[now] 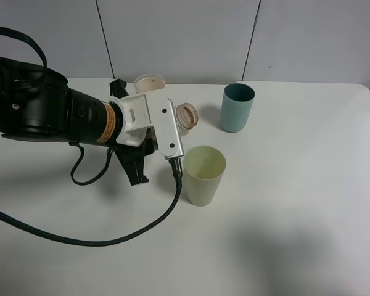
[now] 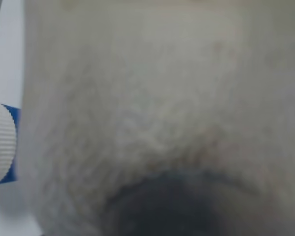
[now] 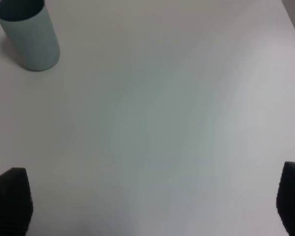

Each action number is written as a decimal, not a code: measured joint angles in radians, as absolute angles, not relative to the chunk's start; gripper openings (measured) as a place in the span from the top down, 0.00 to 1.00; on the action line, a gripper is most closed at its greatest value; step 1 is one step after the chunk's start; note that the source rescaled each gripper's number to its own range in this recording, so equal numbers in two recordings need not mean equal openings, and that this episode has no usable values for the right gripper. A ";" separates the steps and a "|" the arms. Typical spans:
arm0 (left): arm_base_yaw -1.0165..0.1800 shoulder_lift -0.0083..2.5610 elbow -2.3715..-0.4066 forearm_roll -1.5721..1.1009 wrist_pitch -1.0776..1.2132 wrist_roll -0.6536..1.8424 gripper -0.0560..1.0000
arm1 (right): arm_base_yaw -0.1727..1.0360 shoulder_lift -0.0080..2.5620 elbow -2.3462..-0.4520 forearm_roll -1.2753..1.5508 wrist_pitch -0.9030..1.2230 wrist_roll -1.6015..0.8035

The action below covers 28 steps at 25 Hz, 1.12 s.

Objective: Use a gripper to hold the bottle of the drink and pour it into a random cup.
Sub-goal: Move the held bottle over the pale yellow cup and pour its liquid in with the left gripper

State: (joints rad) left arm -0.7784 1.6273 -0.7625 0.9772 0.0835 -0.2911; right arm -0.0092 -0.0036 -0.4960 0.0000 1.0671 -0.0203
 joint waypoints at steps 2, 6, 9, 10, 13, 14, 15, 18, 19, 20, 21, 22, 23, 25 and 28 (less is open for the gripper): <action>-0.793 1.627 -0.764 0.978 0.100 -0.291 0.95 | -0.009 -0.004 -0.496 0.000 1.067 -0.020; -0.820 1.627 -0.764 0.978 0.112 -0.294 0.95 | -0.009 -0.004 -0.496 0.000 1.067 -0.020; -0.832 1.631 -0.767 0.978 0.120 -0.294 0.95 | -0.009 -0.004 -0.496 0.000 1.067 -0.020; -0.834 1.637 -0.774 0.980 0.130 -0.294 0.95 | -0.009 -0.004 -0.496 0.000 1.067 -0.020; -0.837 1.656 -0.796 0.995 0.144 -0.294 0.95 | -0.009 -0.004 -0.496 0.000 1.067 -0.020; -0.837 1.660 -0.805 1.001 0.146 -0.294 0.95 | -0.009 -0.004 -0.496 0.000 1.067 -0.020; -0.837 1.664 -0.810 1.003 0.147 -0.294 0.95 | -0.009 -0.004 -0.496 0.000 1.067 -0.020; -0.839 1.677 -0.819 1.018 0.158 -0.294 0.95 | -0.009 -0.004 -0.496 0.000 1.067 -0.020; -0.839 1.681 -0.820 1.022 0.163 -0.294 0.95 | -0.009 -0.004 -0.496 0.000 1.067 -0.020; -0.839 1.684 -0.820 1.025 0.168 -0.294 0.95 | -0.009 -0.004 -0.496 0.000 1.067 -0.020; -0.839 1.686 -0.820 1.029 0.172 -0.294 0.95 | -0.009 -0.004 -0.496 0.000 1.067 -0.020; -0.841 1.686 -0.820 1.032 0.181 -0.294 0.95 | -0.009 -0.004 -0.496 0.000 1.067 -0.020; -0.845 1.686 -0.820 1.037 0.193 -0.294 0.95 | -0.009 -0.004 -0.496 0.000 1.067 -0.020; -0.858 1.686 -0.821 1.044 0.218 -0.293 0.95 | -0.009 -0.004 -0.496 0.000 1.067 -0.020; -0.869 1.686 -0.822 1.049 0.233 -0.284 0.95 | -0.009 -0.004 -0.496 0.000 1.067 -0.020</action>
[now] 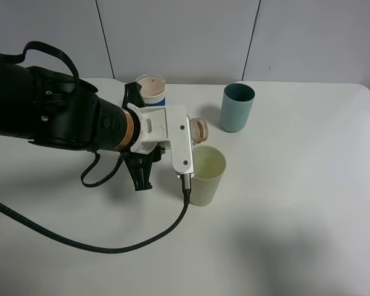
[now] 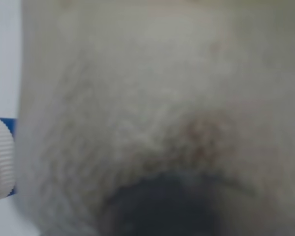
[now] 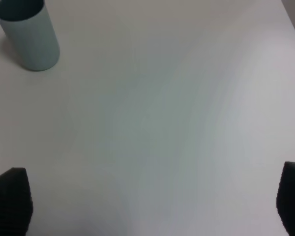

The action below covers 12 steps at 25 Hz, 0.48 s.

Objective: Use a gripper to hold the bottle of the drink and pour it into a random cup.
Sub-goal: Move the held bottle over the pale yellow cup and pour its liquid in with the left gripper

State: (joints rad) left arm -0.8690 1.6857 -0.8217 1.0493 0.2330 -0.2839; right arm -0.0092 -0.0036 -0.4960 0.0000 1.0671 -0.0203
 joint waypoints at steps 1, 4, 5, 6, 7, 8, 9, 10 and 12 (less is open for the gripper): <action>-0.869 1.686 -0.822 1.054 0.235 -0.282 0.95 | -0.009 -0.004 -0.496 0.000 1.067 -0.020; -0.878 1.686 -0.823 1.075 0.260 -0.278 0.95 | -0.009 -0.004 -0.496 0.000 1.067 -0.020; -0.883 1.686 -0.824 1.079 0.273 -0.277 0.95 | -0.009 -0.004 -0.496 0.000 1.067 -0.020; -0.888 1.686 -0.825 1.083 0.287 -0.276 0.95 | -0.009 -0.004 -0.496 0.000 1.067 -0.020; -0.891 1.686 -0.827 1.087 0.294 -0.272 0.95 | -0.009 -0.004 -0.496 0.000 1.067 -0.020; -0.891 1.686 -0.830 1.092 0.297 -0.272 0.95 | -0.009 -0.004 -0.496 0.000 1.067 -0.020; -0.891 1.686 -0.833 1.098 0.302 -0.268 0.95 | -0.009 -0.004 -0.496 0.000 1.067 -0.020; -0.891 1.686 -0.834 1.103 0.310 -0.263 0.95 | -0.009 -0.004 -0.496 0.000 1.067 -0.020; -0.891 1.686 -0.834 1.112 0.329 -0.251 0.95 | -0.009 -0.004 -0.496 0.000 1.067 -0.020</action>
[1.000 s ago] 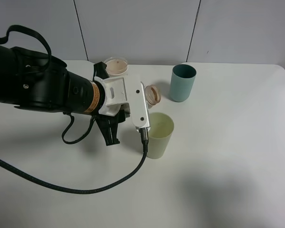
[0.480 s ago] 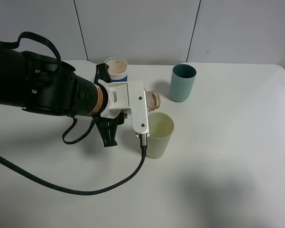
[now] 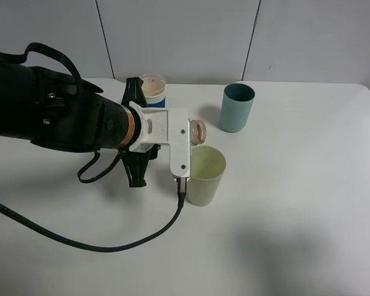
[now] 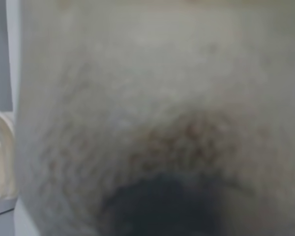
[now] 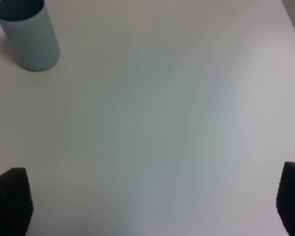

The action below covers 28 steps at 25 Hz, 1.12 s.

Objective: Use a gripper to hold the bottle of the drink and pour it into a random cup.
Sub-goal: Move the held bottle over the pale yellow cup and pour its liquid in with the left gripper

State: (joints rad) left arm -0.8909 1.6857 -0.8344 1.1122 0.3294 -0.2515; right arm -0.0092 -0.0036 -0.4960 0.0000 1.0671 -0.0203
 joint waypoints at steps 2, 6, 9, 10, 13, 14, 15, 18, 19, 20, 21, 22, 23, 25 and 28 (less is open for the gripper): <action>-0.892 1.686 -0.834 1.126 0.355 -0.243 0.95 | -0.009 -0.004 -0.496 0.000 1.067 -0.020; -0.894 1.686 -0.834 1.134 0.373 -0.237 0.95 | -0.009 -0.004 -0.496 0.000 1.067 -0.020; -0.896 1.686 -0.834 1.142 0.376 -0.237 0.95 | -0.009 -0.004 -0.496 0.000 1.067 -0.020; -0.896 1.686 -0.834 1.149 0.382 -0.236 0.95 | -0.009 -0.004 -0.496 0.000 1.067 -0.020; -0.905 1.686 -0.834 1.160 0.402 -0.225 0.95 | -0.009 -0.004 -0.496 0.000 1.067 -0.020; -0.908 1.686 -0.834 1.161 0.403 -0.220 0.95 | -0.009 -0.004 -0.496 0.000 1.067 -0.020; -0.913 1.686 -0.834 1.161 0.403 -0.217 0.95 | -0.009 -0.004 -0.496 0.000 1.067 -0.020; -0.920 1.686 -0.834 1.165 0.414 -0.214 0.95 | -0.009 -0.004 -0.496 0.000 1.067 -0.020; -0.920 1.686 -0.834 1.166 0.419 -0.213 0.95 | -0.009 -0.004 -0.496 0.000 1.067 -0.020; -0.920 1.686 -0.834 1.167 0.424 -0.212 0.95 | -0.009 -0.004 -0.496 0.000 1.067 -0.020; -0.920 1.686 -0.834 1.168 0.429 -0.212 0.95 | -0.009 -0.004 -0.496 0.000 1.067 -0.020; -0.920 1.686 -0.834 1.168 0.431 -0.212 0.95 | -0.009 -0.004 -0.496 0.000 1.067 -0.020; -0.920 1.686 -0.834 1.170 0.434 -0.212 0.95 | -0.009 -0.004 -0.496 0.000 1.067 -0.020; -0.920 1.686 -0.834 1.172 0.439 -0.212 0.95 | -0.009 -0.004 -0.496 0.000 1.067 -0.020; -0.932 1.686 -0.837 1.183 0.457 -0.212 0.95 | -0.009 -0.004 -0.496 0.000 1.067 -0.020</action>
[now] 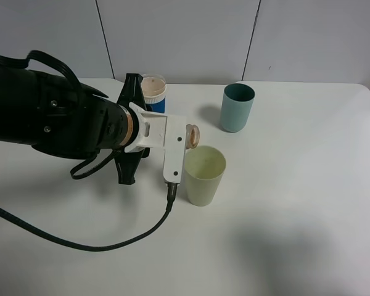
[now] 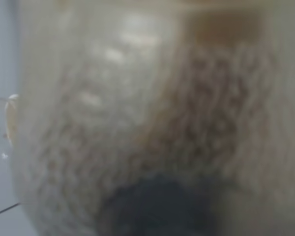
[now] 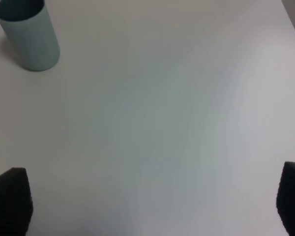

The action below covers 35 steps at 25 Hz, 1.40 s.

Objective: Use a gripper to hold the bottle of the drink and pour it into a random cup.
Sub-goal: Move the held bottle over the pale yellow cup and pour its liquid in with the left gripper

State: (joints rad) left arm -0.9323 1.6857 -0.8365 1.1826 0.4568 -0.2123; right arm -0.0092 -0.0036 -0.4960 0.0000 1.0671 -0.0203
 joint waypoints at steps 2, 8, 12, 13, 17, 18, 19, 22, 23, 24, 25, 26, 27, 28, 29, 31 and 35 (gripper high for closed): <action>-0.946 1.686 -0.850 1.189 0.463 -0.212 0.95 | -0.009 -0.004 -0.496 0.000 1.067 -0.020; -0.962 1.688 -0.894 1.208 0.474 -0.245 0.95 | -0.009 -0.004 -0.496 0.000 1.067 -0.020; -0.987 1.709 -0.914 1.216 0.479 -0.247 0.95 | -0.009 -0.004 -0.496 0.000 1.067 -0.020; -0.990 1.714 -0.915 1.216 0.479 -0.248 0.95 | -0.009 -0.004 -0.496 0.000 1.067 -0.020; -0.999 1.730 -0.915 1.219 0.497 -0.249 0.95 | -0.009 -0.004 -0.496 0.000 1.067 -0.020; -1.000 1.730 -0.915 1.222 0.503 -0.249 0.95 | -0.009 -0.004 -0.496 0.000 1.067 -0.020; -1.000 1.731 -0.915 1.227 0.508 -0.249 0.95 | -0.009 -0.004 -0.496 0.000 1.067 -0.020; -1.000 1.731 -0.916 1.247 0.527 -0.249 0.95 | -0.009 -0.004 -0.496 0.000 1.067 -0.020; -1.000 1.731 -0.916 1.256 0.535 -0.248 0.95 | -0.009 -0.004 -0.496 0.000 1.067 -0.020; -1.000 1.731 -0.916 1.264 0.542 -0.245 0.95 | -0.009 -0.004 -0.496 0.000 1.067 -0.020; -1.000 1.731 -0.916 1.274 0.551 -0.243 0.95 | -0.009 -0.004 -0.496 0.000 1.067 -0.020; -1.000 1.731 -0.916 1.287 0.561 -0.240 0.95 | -0.009 -0.004 -0.496 0.000 1.067 -0.020; -1.000 1.731 -0.916 1.294 0.567 -0.238 0.95 | -0.009 -0.004 -0.496 0.000 1.067 -0.020; -1.000 1.731 -0.916 1.301 0.574 -0.237 0.95 | -0.009 -0.004 -0.496 0.000 1.067 -0.020; -1.000 1.731 -0.916 1.306 0.577 -0.235 0.95 | -0.009 -0.004 -0.496 0.000 1.067 -0.020; -1.001 1.731 -0.916 1.310 0.584 -0.231 0.95 | -0.009 -0.004 -0.496 0.000 1.067 -0.020; -1.011 1.731 -0.916 1.336 0.609 -0.222 0.95 | -0.009 -0.004 -0.496 0.000 1.067 -0.020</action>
